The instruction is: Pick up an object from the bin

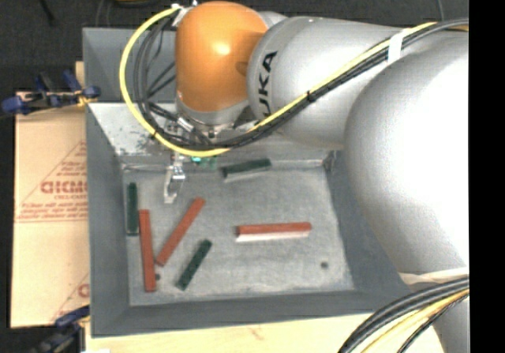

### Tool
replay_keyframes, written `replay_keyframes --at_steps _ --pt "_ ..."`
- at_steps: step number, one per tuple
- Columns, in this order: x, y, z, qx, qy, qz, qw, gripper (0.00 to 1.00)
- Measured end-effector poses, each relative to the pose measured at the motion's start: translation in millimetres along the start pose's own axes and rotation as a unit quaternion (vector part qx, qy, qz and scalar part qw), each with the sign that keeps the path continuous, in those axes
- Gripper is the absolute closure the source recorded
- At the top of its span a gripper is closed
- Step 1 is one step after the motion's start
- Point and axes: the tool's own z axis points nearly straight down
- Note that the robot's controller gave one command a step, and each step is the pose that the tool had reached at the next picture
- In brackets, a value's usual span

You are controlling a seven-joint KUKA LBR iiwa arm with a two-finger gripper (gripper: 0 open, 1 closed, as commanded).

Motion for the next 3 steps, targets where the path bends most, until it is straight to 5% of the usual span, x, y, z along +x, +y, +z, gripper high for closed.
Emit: replay_keyframes --at_steps 1,2,3 --pt "-1.7 -1 -6 -0.001 -0.0041 0.001 1.0 0.0" --pt "-0.5 -19 29 0.0 -0.0068 -0.041 0.9991 0.0" --pt "14.9 -27 84 0.001 -0.005 -0.153 0.9881 0.0"
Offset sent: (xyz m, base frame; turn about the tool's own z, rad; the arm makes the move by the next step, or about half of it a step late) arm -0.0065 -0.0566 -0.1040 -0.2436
